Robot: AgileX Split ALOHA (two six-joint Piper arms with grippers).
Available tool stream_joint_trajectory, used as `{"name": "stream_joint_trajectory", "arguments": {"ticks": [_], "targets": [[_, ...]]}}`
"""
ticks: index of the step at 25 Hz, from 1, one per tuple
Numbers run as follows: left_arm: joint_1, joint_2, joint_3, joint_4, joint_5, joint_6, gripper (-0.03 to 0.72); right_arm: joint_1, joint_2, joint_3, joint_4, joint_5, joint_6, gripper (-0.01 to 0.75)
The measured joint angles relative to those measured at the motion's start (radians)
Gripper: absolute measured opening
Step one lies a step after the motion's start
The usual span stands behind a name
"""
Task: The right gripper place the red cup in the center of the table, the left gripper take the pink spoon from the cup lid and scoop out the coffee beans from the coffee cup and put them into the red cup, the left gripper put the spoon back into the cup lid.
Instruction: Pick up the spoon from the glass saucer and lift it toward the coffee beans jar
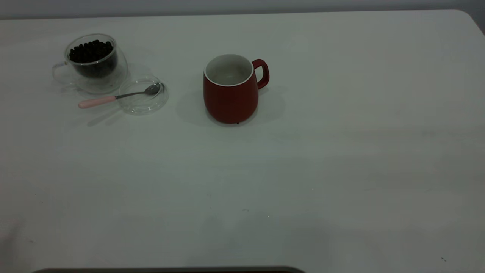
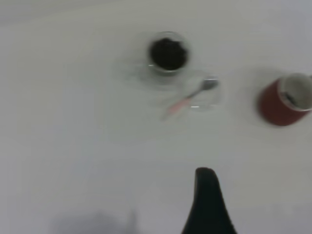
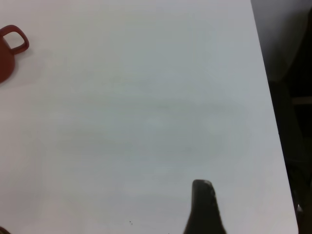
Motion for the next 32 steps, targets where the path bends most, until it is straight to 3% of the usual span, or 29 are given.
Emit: {"name": "stream_joint_trajectory", "arguments": {"ticks": [10,17,26,32], "targets": [[0.021,0.567,-0.025,-0.292,-0.208,0.202,0.610,0.000,0.000,0.000,0.000,0.000,0.000,0.583],[0.145,0.812,-0.027,-0.440,-0.234,0.366,0.704,0.000,0.000,0.000,0.000,0.000,0.000,0.583],[0.342,1.012,0.005,-0.804,-0.232,0.797,0.710,0.000,0.000,0.000,0.000,0.000,0.000,0.583],[0.422,1.215,0.017,-1.048,-0.169,1.097,0.710,0.000,0.000,0.000,0.000,0.000,0.000,0.583]]}}
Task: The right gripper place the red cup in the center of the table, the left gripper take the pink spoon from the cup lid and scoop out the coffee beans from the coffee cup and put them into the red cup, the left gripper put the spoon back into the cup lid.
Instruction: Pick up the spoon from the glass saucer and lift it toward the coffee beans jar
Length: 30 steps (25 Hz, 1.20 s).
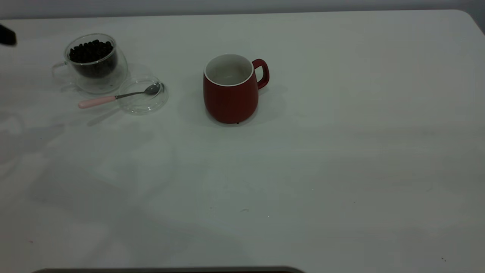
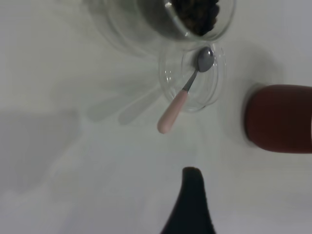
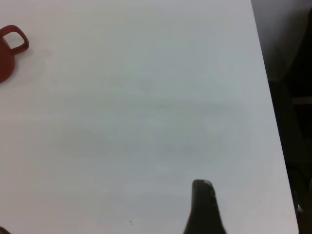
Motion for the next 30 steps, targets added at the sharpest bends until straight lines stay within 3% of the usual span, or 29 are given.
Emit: {"name": "stream_joint_trajectory", "arguments": {"ticks": [15,23,30], "targets": [[0.010,0.354,-0.022,-0.292,0.099,0.311,0.710,0.000,0.000,0.000,0.000,0.000,0.000,0.583],[-0.069,0.418,-0.093,-0.317,0.120,0.296,0.710,0.000,0.000,0.000,0.000,0.000,0.000,0.583],[-0.093,0.448,-0.103,-0.326,0.123,0.288,0.710,0.000,0.000,0.000,0.000,0.000,0.000,0.583]]}}
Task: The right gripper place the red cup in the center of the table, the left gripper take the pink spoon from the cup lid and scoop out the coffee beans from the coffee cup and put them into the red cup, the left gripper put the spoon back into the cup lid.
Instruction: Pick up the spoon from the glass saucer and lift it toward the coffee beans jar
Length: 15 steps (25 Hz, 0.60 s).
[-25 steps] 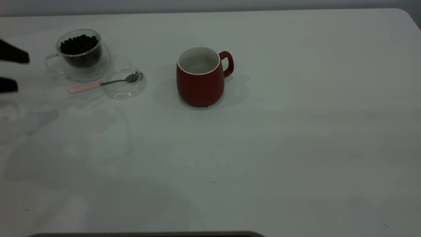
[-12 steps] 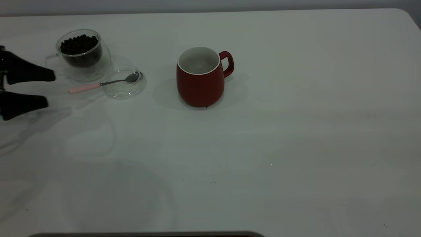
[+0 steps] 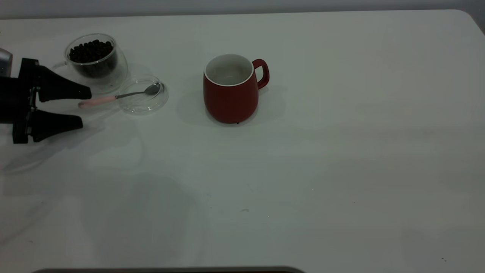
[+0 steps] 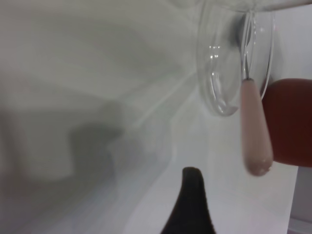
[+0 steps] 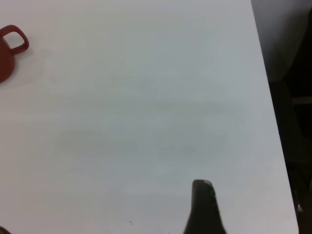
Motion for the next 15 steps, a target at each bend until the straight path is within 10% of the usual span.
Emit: {"name": "stream_joint_trajectory", "arguments": {"ticks": [15], "targets": [[-0.039,0.004,-0.035,-0.047,0.029,0.015,0.676,0.000,0.000,0.000,0.001,0.000,0.000,0.583]]}}
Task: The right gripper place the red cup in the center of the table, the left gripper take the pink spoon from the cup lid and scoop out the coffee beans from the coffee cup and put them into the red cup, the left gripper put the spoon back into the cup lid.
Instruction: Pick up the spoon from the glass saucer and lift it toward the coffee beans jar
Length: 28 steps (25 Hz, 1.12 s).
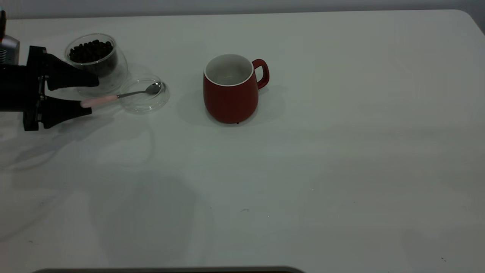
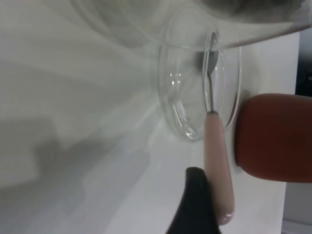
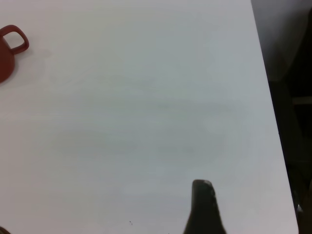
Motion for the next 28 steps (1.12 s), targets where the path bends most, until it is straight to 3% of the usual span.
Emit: {"name": "stream_joint_trajectory", "arguments": {"ticks": [4,7,18,28], "targets": [[-0.002,0.004,0.000,-0.001,0.007,0.000,0.651,0.000,0.000,0.000,0.000,0.000,0.000,0.583],[-0.002,0.004,0.000,-0.003,0.011,0.000,0.590,0.000,0.000,0.000,0.000,0.000,0.000,0.583],[-0.002,0.004,0.000,-0.023,0.012,0.000,0.131,0.000,0.000,0.000,0.000,0.000,0.000,0.583],[0.034,0.004,-0.001,0.041,0.074,-0.036,0.123,0.000,0.000,0.000,0.000,0.000,0.000,0.583]]}}
